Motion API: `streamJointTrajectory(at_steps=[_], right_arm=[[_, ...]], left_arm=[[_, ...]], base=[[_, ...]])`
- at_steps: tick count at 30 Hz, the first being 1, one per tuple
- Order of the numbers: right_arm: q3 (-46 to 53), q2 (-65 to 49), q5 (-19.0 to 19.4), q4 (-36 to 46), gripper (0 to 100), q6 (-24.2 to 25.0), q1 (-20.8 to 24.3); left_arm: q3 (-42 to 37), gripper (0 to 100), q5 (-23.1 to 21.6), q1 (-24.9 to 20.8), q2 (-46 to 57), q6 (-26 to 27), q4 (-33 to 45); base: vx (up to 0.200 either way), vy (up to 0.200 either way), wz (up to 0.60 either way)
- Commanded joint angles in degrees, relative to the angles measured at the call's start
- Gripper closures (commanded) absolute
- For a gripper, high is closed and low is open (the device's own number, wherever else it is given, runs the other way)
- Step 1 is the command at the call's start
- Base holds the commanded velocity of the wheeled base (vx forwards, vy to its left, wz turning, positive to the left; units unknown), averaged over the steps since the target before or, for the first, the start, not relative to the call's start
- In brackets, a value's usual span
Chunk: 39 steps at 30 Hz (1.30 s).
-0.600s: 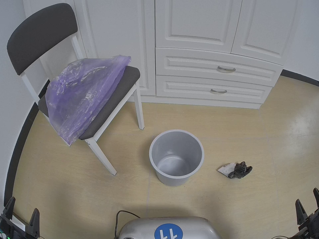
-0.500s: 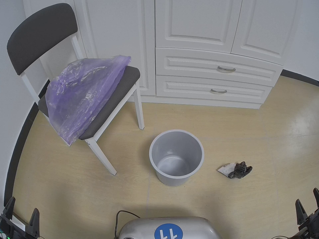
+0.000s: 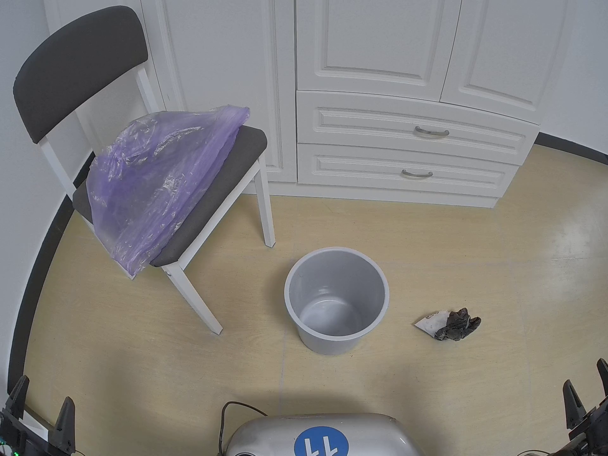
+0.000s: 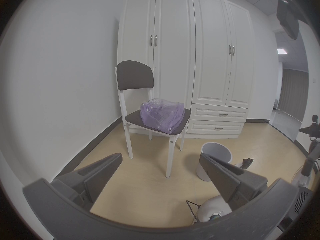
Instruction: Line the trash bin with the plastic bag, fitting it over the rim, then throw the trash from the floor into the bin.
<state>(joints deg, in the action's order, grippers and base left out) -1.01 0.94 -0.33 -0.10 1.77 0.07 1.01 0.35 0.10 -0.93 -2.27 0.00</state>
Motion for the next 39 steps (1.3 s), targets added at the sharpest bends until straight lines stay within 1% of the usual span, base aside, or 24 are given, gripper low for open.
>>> streamJointTrajectory(at_steps=[1, 13, 17, 20, 21, 22, 23, 25, 32, 39], right_arm=[[0.9, -0.9, 0.0, 0.0, 0, 0.0, 0.0], [0.9, -0.9, -0.4, -0.2, 0, -0.4, -0.2], [0.9, -0.9, -0.5, -0.1, 0, -1.3, -0.2], [1.0, -0.9, 0.2, -0.1, 0, -3.8, -0.2], [1.0, -0.9, 0.5, -0.1, 0, -4.4, -0.2], [1.0, -0.9, 0.5, -0.1, 0, -4.4, -0.2], [1.0, -0.9, 0.6, -0.1, 0, -4.7, -0.2], [1.0, -0.9, 0.6, -0.1, 0, -4.8, -0.2], [1.0, -0.9, 1.3, -0.1, 0, -6.2, -0.2], [1.0, -0.9, 1.4, -0.1, 0, -6.2, -0.2]], left_arm=[[-0.8, 0, 0.0, -0.1, 0.9, 0.0, 0.0], [-0.9, 0, 0.1, -0.1, 0.9, 0.2, -0.1], [-0.9, 0, 0.2, 0.0, 0.9, 0.2, -0.1], [-1.0, 0, 0.0, 0.0, 0.9, 1.2, 0.1], [-1.0, 0, -0.4, 0.1, 0.9, 2.4, 0.2], [-1.0, 0, -0.4, 0.1, 0.9, 2.5, 0.2], [-1.0, 0, -1.4, 0.1, 0.9, 4.9, 0.2], [-1.0, 0, -3.0, 0.1, 0.9, 6.0, 0.0], [-1.0, 0, -3.4, 0.1, 0.9, 6.9, -0.1], [-1.0, 0, -3.6, 0.1, 0.9, 7.4, -0.1]], base=[[0.0, 0.0, 0.0], [0.0, 0.0, 0.0], [0.0, 0.0, 0.0], [0.0, 0.0, 0.0], [0.0, 0.0, 0.0], [0.0, 0.0, 0.0], [0.0, 0.0, 0.0], [0.0, 0.0, 0.0], [0.0, 0.0, 0.0], [0.0, 0.0, 0.0]])
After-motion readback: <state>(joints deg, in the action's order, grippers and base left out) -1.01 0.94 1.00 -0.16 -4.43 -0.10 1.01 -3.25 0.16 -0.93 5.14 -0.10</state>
